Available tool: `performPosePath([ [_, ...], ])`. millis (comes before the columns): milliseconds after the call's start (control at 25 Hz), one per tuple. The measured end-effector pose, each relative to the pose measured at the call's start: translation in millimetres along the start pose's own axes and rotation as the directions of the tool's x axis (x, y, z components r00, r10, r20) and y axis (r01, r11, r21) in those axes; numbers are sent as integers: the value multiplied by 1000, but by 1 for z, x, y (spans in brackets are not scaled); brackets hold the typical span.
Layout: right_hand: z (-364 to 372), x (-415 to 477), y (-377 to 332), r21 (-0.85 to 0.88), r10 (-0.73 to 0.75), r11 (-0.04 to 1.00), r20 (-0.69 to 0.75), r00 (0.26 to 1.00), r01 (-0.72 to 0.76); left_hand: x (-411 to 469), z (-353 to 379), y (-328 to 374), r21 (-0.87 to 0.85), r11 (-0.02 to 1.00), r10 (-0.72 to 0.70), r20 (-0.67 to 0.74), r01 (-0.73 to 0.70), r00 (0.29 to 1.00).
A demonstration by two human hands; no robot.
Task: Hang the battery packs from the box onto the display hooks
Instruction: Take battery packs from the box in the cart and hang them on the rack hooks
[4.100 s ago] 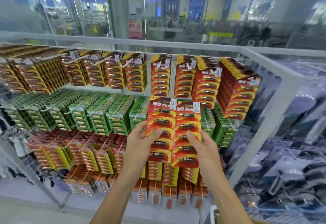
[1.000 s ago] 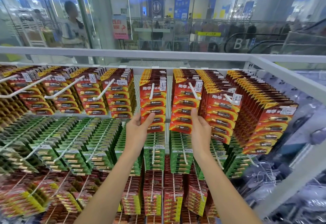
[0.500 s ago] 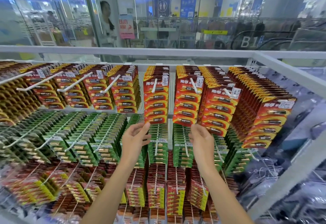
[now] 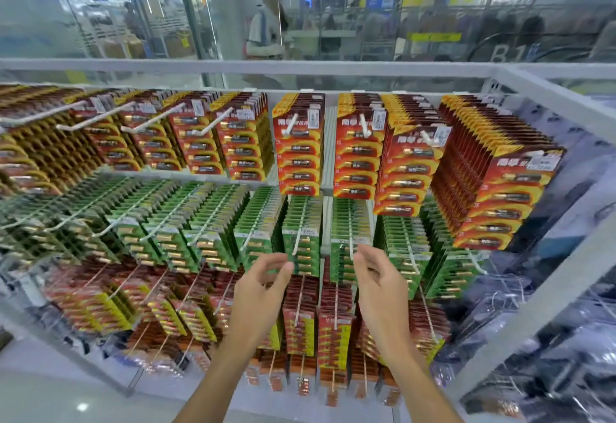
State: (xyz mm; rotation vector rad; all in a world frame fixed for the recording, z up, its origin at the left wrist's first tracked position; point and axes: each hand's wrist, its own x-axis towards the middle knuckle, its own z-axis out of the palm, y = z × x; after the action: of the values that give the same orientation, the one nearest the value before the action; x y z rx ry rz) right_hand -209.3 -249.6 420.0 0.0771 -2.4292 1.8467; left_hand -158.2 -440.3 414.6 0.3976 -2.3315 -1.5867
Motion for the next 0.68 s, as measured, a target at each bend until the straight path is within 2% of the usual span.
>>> performPosePath([
  [160, -3, -35, 13, -37, 44, 998, 15, 999, -44, -32, -1, -13, -5, 1000, -3, 10, 3, 1000],
  [440, -29, -118, 36, -146, 77, 985, -93, 993, -90, -96, 5, -33, -46, 998, 48, 136, -42, 990],
  [680, -70, -195, 79, -211, 229, 938, -215, 949, -274, -155, 39, -51, -83, 996, 68, 305, -45, 950],
])
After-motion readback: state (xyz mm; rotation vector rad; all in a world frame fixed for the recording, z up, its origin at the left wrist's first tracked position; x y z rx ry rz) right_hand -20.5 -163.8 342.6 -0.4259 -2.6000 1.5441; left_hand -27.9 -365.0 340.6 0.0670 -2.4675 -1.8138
